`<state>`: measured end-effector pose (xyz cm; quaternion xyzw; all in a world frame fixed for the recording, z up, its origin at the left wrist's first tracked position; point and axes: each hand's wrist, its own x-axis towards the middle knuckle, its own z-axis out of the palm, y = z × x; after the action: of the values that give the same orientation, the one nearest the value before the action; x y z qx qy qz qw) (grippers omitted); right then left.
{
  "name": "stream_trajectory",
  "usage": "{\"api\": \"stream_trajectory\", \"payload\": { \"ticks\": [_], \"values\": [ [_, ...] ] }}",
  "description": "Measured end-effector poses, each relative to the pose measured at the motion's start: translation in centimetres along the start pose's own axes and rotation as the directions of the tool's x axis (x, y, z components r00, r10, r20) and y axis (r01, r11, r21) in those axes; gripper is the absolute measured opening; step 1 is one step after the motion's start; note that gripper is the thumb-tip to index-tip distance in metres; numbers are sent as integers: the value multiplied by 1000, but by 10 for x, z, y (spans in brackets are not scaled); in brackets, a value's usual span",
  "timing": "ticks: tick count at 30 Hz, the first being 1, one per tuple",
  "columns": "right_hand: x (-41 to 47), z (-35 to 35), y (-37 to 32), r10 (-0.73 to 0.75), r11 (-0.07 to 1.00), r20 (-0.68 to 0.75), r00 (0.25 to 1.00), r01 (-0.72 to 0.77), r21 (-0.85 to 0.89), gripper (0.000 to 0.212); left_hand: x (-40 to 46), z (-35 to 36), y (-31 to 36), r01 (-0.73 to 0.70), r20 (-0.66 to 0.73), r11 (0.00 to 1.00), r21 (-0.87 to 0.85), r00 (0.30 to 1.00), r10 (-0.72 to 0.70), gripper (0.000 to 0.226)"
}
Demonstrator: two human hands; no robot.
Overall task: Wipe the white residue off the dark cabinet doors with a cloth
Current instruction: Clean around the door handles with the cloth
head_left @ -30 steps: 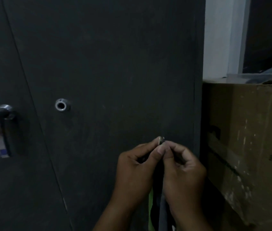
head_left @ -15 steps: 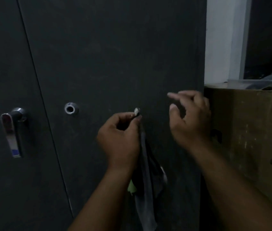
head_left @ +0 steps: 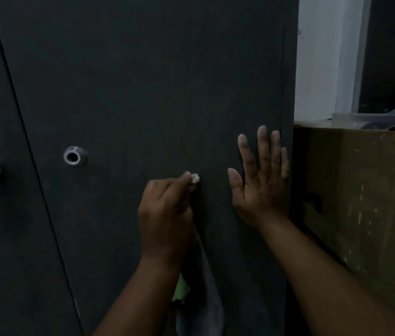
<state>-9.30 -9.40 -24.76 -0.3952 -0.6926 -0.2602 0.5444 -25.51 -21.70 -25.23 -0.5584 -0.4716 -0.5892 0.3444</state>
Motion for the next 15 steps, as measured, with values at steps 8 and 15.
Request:
{"api": "stream_trajectory", "payload": {
  "ticks": [8, 15],
  "values": [
    [-4, 9, 3, -19, 999, -138, 990, 25, 40, 66, 25, 16, 13, -21, 35, 999, 50, 999, 19, 12],
    [-5, 8, 4, -23, 999, -119, 993, 26, 29, 68, -19, 13, 6, -46, 127, 997, 62, 991, 38, 16]
  ]
}}
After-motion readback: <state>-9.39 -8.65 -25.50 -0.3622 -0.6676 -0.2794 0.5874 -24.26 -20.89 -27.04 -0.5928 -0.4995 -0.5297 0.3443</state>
